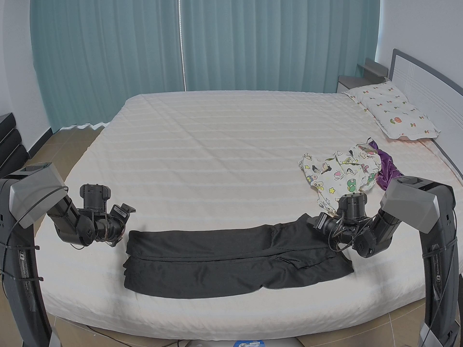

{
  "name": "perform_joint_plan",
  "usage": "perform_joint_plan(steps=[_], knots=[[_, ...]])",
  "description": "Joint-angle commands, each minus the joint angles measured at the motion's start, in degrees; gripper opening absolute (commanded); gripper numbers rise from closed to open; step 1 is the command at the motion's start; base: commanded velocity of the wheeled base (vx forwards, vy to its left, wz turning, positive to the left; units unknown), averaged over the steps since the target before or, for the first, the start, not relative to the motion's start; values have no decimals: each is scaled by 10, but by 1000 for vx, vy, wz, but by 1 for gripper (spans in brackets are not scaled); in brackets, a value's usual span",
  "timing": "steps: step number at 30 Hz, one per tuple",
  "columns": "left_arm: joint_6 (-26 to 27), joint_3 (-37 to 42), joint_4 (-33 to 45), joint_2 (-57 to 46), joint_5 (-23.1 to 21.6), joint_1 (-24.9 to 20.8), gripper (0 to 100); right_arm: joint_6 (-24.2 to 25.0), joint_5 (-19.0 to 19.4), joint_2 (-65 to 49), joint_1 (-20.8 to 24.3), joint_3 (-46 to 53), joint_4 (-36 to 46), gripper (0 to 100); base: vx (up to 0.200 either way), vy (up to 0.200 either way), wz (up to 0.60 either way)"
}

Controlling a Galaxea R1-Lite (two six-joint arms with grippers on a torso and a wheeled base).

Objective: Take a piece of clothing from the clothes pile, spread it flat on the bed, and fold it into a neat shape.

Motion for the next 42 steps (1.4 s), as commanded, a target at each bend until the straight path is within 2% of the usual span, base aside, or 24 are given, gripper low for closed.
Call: perform_joint_plan(steps=[1, 7, 16, 17, 22, 23, 26, 29, 32, 42], knots=[[0, 0, 0, -1, 0, 0, 100, 0, -4, -2, -3, 10, -1, 0, 0, 0, 0], [1, 1, 0, -1, 1, 0, 100, -1, -3, -25, -13, 44, -1, 0, 0, 0, 0], [2, 0, 2, -1, 1, -1, 100, -4, -3, -24, -14, 43, 0, 0, 0, 0, 0], [2, 1, 2, -1, 1, -1, 100, -4, -3, -25, -14, 43, 1, 100, 0, 0, 0], [5, 10, 0, -6, -4, -1, 100, 0, -16, -32, -13, 46, -1, 100, 0, 0, 0], [6, 14, 0, -8, -4, -1, 100, 2, -43, -47, -14, 49, 0, 100, 0, 0, 0], [6, 16, -1, -11, -4, -1, 100, 22, -67, -80, -13, 73, 7, 100, 0, 0, 0], [5, 16, 0, -11, -4, -1, 100, 26, -55, -110, -6, 118, 9, 100, -67, 0, 0], [5, 16, 0, -10, -4, -2, 100, 26, -21, -114, 8, 133, 8, 100, -200, 0, 0], [7, 16, -1, -9, -4, -2, 100, 26, -9, -120, 16, 152, 28, 100, -160, 0, 0]])
